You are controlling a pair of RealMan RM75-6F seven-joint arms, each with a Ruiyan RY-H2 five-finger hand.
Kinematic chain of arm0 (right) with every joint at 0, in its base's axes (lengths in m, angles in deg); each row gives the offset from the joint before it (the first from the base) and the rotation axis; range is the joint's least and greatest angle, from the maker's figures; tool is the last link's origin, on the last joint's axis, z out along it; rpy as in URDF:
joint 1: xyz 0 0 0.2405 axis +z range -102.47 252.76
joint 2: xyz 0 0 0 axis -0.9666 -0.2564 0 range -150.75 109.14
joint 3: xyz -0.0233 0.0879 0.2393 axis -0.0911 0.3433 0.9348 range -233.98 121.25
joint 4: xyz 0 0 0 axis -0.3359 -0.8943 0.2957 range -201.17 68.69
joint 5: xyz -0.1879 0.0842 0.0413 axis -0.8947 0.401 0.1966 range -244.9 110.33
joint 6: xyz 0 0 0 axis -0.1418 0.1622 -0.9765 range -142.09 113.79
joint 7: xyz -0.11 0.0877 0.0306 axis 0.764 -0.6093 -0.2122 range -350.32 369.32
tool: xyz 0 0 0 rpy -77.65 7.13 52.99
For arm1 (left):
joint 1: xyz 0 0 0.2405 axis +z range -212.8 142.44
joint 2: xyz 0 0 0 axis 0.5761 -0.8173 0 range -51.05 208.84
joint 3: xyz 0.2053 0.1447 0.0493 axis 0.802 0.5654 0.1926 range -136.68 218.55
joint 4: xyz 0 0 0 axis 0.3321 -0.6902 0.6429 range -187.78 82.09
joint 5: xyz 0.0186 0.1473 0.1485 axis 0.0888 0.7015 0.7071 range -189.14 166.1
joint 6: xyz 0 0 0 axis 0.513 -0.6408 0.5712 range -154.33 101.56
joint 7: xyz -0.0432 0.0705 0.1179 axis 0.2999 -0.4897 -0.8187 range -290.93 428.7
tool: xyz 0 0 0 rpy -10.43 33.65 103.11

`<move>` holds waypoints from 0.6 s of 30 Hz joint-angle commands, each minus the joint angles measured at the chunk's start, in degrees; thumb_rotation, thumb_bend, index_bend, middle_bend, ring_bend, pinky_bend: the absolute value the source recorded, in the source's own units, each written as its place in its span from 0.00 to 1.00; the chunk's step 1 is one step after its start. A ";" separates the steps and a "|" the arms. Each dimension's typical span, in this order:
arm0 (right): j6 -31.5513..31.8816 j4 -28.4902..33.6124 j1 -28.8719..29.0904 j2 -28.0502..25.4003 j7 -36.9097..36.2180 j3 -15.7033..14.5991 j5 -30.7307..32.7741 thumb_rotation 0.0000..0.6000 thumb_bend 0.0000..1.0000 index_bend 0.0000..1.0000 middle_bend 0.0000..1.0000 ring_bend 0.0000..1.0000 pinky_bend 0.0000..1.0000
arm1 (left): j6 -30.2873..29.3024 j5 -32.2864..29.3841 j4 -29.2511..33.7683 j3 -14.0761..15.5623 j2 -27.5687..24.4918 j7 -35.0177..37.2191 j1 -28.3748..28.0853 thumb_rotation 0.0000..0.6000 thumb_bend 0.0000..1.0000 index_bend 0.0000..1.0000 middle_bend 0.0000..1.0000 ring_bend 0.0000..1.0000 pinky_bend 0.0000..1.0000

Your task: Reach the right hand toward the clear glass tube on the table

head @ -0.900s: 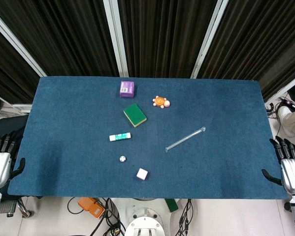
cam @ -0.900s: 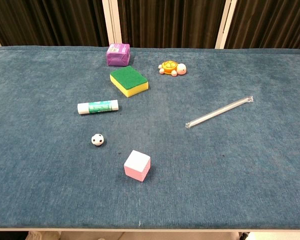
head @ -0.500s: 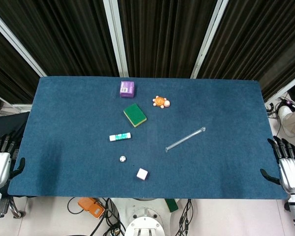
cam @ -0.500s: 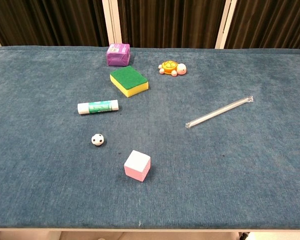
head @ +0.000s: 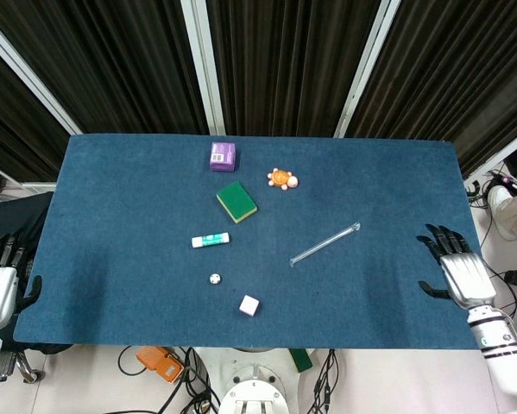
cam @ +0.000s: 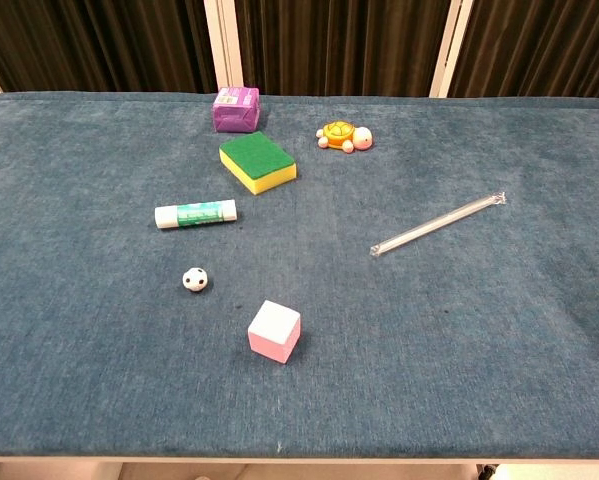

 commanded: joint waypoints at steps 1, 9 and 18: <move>-11.02 -2.65 9.02 2.55 -0.56 3.10 1.82 1.00 0.32 0.27 0.12 0.11 0.15 | -0.05 -0.05 -0.10 -0.06 0.08 -0.12 -0.02 1.00 0.42 0.13 0.00 0.00 0.07; -22.99 -8.56 19.70 9.10 1.45 5.73 5.74 1.00 0.32 0.36 0.12 0.12 0.15 | 0.00 -0.73 -0.22 -0.34 -0.17 0.27 0.08 1.00 0.42 0.13 0.00 0.00 0.07; -29.83 -15.50 27.14 16.48 1.84 6.31 8.63 1.00 0.32 0.42 0.12 0.12 0.15 | 0.21 -1.17 -0.32 -0.51 -0.27 -0.06 0.00 1.00 0.42 0.13 0.00 0.00 0.07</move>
